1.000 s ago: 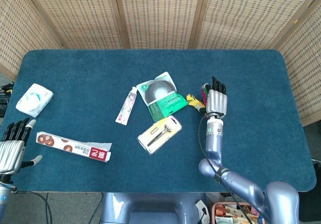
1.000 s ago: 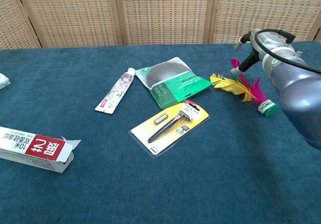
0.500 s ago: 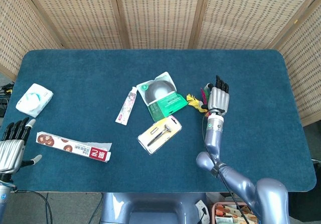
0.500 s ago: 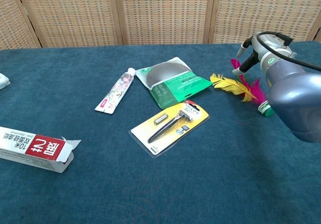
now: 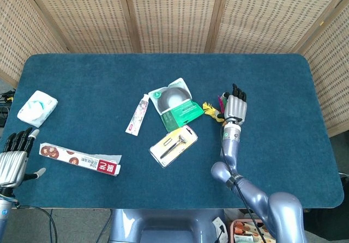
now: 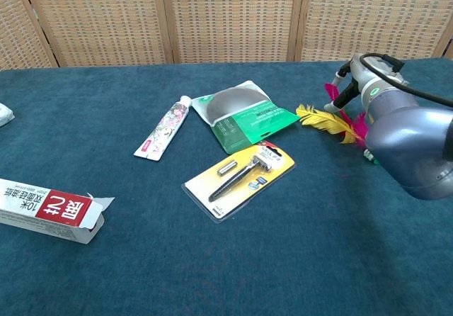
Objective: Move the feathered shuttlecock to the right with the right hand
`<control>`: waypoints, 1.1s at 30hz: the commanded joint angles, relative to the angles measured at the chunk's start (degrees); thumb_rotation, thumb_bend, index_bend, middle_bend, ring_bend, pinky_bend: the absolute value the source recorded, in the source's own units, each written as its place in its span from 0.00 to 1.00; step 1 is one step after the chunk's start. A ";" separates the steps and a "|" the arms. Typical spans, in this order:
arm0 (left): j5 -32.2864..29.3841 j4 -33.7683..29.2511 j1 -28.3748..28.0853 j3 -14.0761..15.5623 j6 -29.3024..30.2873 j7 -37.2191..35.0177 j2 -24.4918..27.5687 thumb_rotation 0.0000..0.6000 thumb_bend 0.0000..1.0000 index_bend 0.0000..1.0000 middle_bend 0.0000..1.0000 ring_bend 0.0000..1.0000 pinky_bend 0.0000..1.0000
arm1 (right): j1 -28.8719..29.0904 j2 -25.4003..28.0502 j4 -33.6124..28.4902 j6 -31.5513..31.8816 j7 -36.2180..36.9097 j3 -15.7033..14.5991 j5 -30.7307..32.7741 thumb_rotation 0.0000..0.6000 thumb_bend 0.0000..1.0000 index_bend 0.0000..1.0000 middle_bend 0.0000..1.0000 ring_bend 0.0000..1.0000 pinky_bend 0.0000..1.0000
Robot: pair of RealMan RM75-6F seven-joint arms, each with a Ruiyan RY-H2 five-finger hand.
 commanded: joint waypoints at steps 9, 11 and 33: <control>-0.05 0.03 -0.15 0.06 -0.19 -0.27 0.05 1.00 0.00 0.00 0.00 0.00 0.00 | 1.02 -1.44 4.69 -2.04 2.41 -0.24 -0.88 1.00 0.28 0.46 0.07 0.00 0.00; -0.03 -0.01 -0.14 0.11 -0.18 -0.28 0.07 1.00 0.00 0.00 0.00 0.00 0.00 | 1.13 -1.56 5.13 -2.19 2.70 -0.29 -1.12 1.00 0.28 0.47 0.07 0.00 0.00; 0.22 -0.16 -0.15 0.28 0.06 -0.70 0.27 1.00 0.00 0.00 0.00 0.00 0.00 | 1.63 -2.86 9.25 -3.23 3.98 -1.00 -3.15 1.00 0.31 0.56 0.16 0.00 0.00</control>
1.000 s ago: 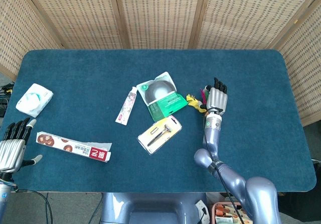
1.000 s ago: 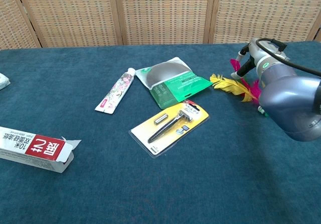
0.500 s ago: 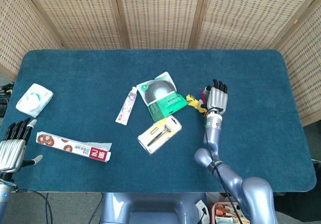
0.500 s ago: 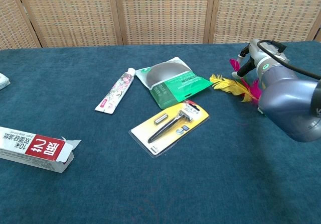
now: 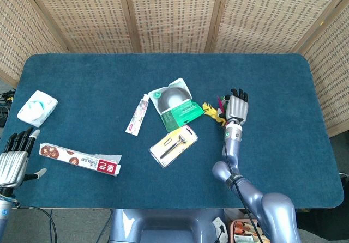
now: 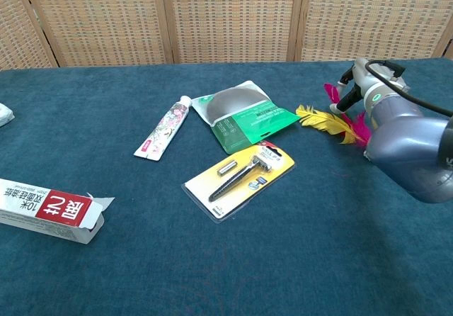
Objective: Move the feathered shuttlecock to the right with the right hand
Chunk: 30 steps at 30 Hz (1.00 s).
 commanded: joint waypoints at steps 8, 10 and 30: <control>-0.10 0.01 -0.02 -0.01 -0.04 -0.08 0.05 1.00 0.00 0.00 0.00 0.00 0.00 | 0.31 -0.67 1.92 0.10 1.23 -0.38 -1.43 1.00 0.34 0.60 0.20 0.00 0.00; -0.08 0.01 -0.02 0.01 -0.03 -0.07 0.05 1.00 0.00 0.00 0.00 0.00 0.00 | 0.28 -0.79 2.09 0.05 1.30 -0.43 -1.56 1.00 0.34 0.61 0.21 0.00 0.00; 0.11 -0.18 0.02 0.14 0.06 -0.48 0.27 1.00 0.00 0.00 0.00 0.00 0.00 | -0.59 -0.71 0.81 1.11 1.63 -0.79 -3.18 1.00 0.40 0.65 0.25 0.00 0.00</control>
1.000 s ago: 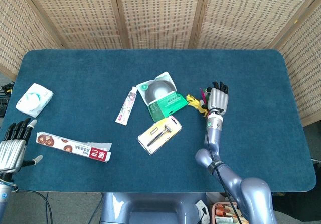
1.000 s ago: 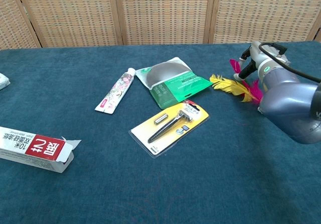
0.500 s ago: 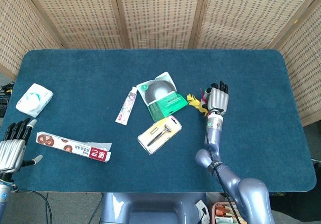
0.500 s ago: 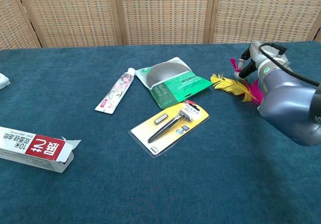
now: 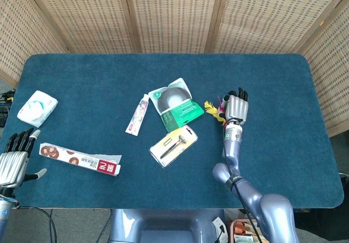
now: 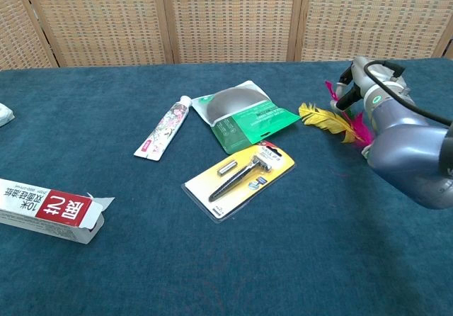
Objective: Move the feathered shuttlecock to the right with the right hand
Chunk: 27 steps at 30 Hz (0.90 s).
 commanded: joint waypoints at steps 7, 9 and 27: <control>0.16 0.00 0.01 0.03 0.09 -0.21 0.08 1.00 0.00 0.00 0.00 0.00 0.00 | -0.23 0.18 -0.86 0.51 -0.74 0.07 -0.22 1.00 0.44 0.65 0.25 0.00 0.00; 0.18 0.00 0.04 0.04 0.14 -0.26 0.07 1.00 0.00 0.00 0.00 0.00 0.00 | -0.26 0.39 -1.26 0.88 -0.81 0.14 -0.34 1.00 0.46 0.65 0.25 0.00 0.00; 0.98 -0.59 0.13 0.32 0.59 -0.17 0.26 1.00 0.00 0.00 0.00 0.00 0.00 | -2.93 6.80 -15.86 9.46 -1.78 0.93 -2.56 1.00 0.52 0.65 0.25 0.00 0.00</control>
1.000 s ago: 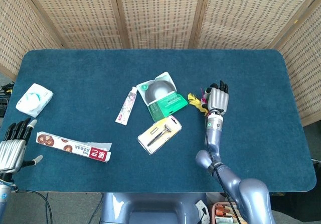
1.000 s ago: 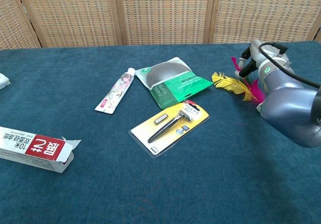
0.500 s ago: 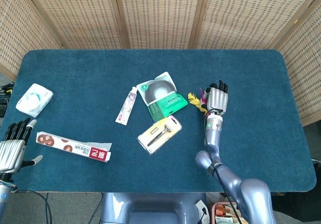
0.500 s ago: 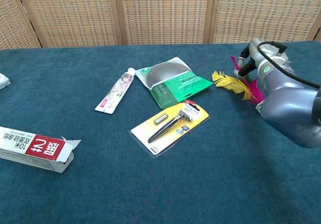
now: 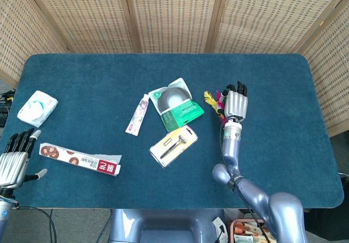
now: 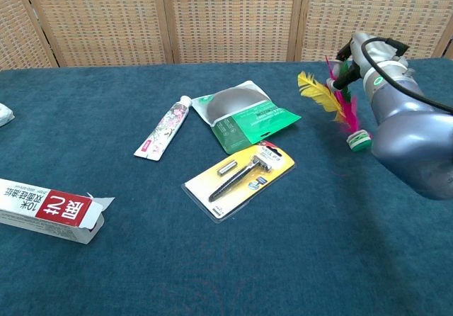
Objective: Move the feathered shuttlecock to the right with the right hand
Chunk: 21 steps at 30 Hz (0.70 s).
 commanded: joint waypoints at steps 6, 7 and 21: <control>0.35 -0.11 0.02 0.17 0.08 -0.01 0.01 1.00 0.00 0.00 0.00 0.00 0.00 | -3.16 5.59 -10.83 6.20 -0.10 2.10 0.07 1.00 0.52 0.65 0.25 0.00 0.00; 0.38 -0.12 0.02 0.19 0.07 0.01 -0.01 1.00 0.00 0.00 0.00 0.00 0.00 | -3.68 6.14 -12.01 6.73 0.29 2.52 0.39 1.00 0.52 0.65 0.25 0.00 0.00; 1.32 -0.53 0.00 0.75 0.28 1.55 -0.55 1.00 0.00 0.00 0.00 0.00 0.00 | -9.73 9.17 -11.46 9.26 11.88 3.57 0.48 1.00 0.52 0.65 0.25 0.00 0.00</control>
